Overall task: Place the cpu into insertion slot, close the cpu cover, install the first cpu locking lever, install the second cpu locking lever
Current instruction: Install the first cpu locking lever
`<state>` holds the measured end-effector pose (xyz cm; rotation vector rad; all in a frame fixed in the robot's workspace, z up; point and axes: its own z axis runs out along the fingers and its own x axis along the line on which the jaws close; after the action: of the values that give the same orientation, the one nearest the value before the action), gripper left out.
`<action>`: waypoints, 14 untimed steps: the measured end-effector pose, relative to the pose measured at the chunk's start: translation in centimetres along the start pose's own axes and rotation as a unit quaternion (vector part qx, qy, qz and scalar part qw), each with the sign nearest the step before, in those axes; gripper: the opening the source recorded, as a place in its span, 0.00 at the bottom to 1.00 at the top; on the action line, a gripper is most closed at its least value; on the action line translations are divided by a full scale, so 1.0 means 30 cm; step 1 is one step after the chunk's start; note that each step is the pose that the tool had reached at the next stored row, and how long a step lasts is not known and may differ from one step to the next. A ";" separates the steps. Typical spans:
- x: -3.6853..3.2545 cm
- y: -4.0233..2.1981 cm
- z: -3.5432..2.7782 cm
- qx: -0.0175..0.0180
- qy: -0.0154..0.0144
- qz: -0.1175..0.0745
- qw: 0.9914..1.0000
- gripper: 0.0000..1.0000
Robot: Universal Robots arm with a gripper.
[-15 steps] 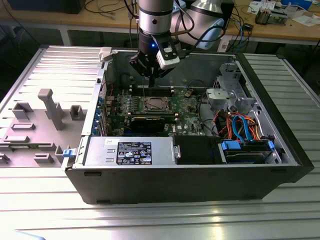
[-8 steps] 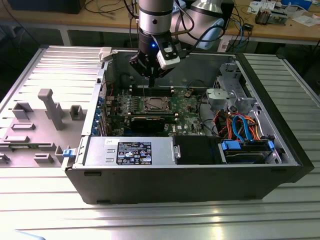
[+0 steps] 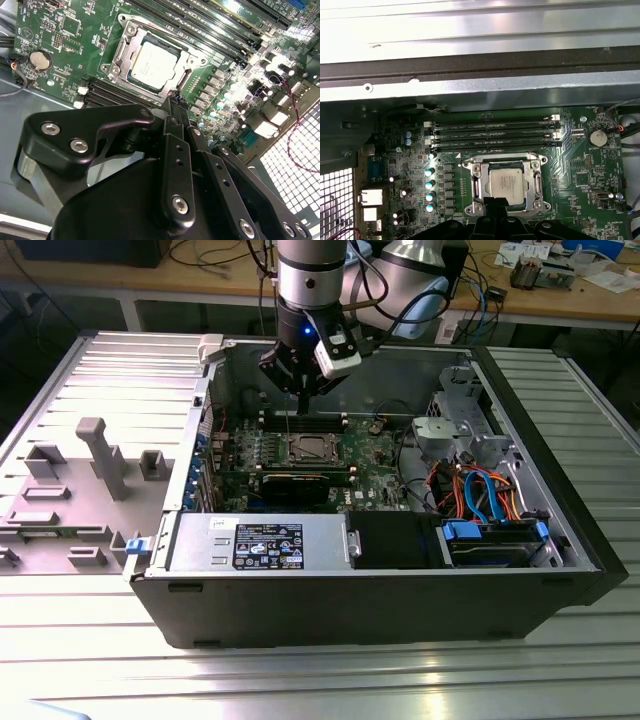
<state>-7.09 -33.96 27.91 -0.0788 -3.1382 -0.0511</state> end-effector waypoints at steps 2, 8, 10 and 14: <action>0.000 0.000 0.000 0.000 0.000 -0.003 1.000 0.11; 0.000 0.000 0.000 0.000 0.000 -0.009 1.000 0.11; 0.000 0.000 0.000 0.000 0.000 -0.010 1.000 0.11; 0.000 0.000 0.000 0.000 0.001 -0.015 1.000 0.11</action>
<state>-7.09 -33.96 27.91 -0.0314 -3.1386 -0.0511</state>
